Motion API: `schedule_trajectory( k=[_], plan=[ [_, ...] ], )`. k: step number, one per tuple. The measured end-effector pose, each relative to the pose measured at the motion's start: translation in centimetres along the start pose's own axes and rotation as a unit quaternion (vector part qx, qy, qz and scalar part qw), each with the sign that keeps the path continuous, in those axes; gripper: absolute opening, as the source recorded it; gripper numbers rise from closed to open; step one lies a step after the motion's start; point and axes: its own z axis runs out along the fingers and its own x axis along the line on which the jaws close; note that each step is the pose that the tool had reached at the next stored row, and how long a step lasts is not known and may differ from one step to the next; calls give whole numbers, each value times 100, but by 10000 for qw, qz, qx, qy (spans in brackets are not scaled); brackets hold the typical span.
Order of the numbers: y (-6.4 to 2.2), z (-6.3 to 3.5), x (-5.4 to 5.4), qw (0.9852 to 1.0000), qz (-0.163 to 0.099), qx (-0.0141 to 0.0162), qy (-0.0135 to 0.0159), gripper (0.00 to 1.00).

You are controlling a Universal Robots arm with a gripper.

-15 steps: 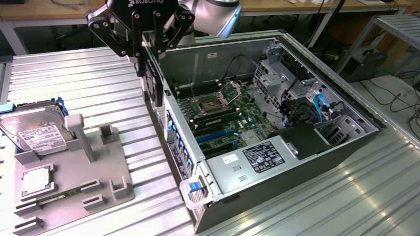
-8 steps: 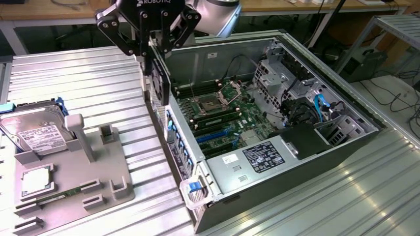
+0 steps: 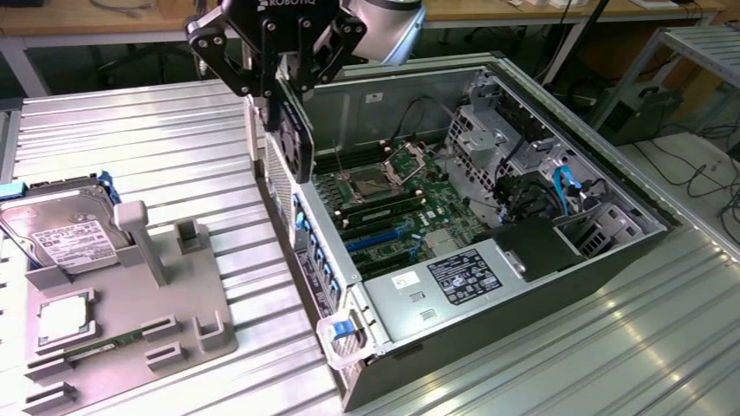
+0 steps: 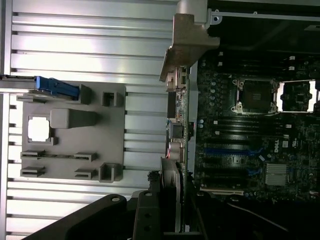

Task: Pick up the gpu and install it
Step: 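Pick up the gpu and move the gpu toward the slot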

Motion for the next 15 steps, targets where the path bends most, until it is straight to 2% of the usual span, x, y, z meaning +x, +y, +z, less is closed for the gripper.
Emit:
schedule_trajectory(
  k=[15],
  plan=[
    [-8, 0, -171, 10000, 0, 0, 0, 27]
  ],
)
